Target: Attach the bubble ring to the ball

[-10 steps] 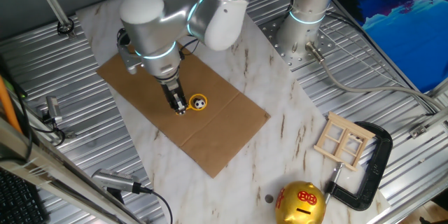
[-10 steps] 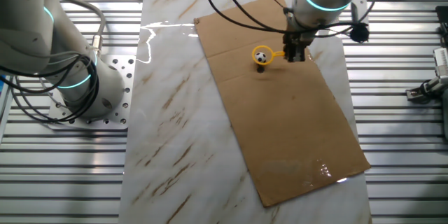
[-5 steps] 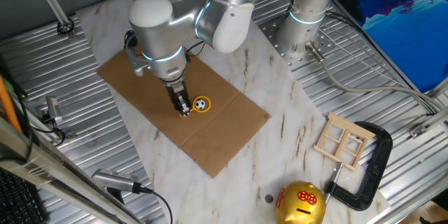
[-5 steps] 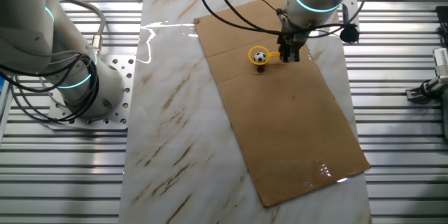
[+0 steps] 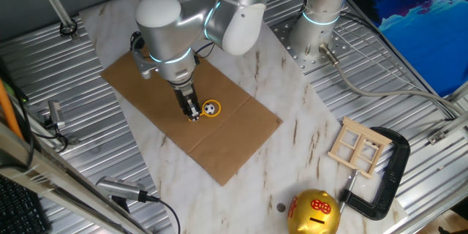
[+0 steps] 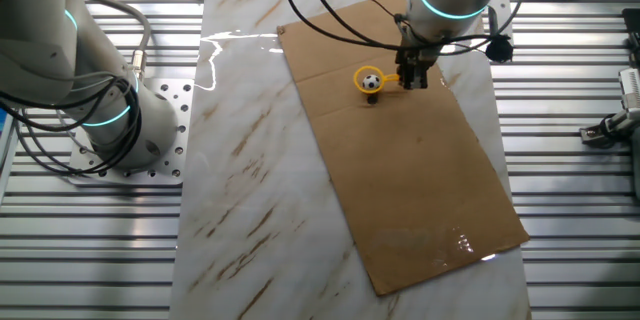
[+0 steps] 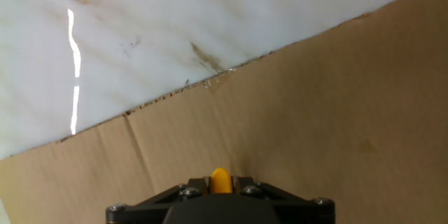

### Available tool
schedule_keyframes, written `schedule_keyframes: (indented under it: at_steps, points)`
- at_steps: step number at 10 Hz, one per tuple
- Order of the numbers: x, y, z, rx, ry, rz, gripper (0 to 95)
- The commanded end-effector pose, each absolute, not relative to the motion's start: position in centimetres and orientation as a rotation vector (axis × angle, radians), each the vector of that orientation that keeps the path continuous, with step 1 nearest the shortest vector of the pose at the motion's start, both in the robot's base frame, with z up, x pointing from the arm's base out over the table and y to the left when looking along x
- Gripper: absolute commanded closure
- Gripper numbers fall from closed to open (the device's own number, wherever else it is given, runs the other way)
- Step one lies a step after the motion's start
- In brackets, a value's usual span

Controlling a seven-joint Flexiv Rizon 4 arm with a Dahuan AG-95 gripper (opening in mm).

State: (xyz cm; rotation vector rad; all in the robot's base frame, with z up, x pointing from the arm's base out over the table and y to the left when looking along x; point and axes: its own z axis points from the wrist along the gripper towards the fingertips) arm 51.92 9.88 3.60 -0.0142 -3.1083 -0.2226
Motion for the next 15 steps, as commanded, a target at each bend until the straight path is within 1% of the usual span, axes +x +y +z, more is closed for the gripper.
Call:
schedule_keyframes:
  at_steps: [1, 10, 11, 15]
  points:
    - [51.98, 9.78, 3.37, -0.010, -3.112, -0.224, 95.0]
    - [52.10, 9.61, 2.86, -0.008, -3.128, -0.226, 95.0]
    - [52.10, 9.61, 2.86, -0.006, -3.133, -0.227, 76.0]
    - [52.10, 9.60, 2.84, 0.004, -3.135, -0.225, 76.0]
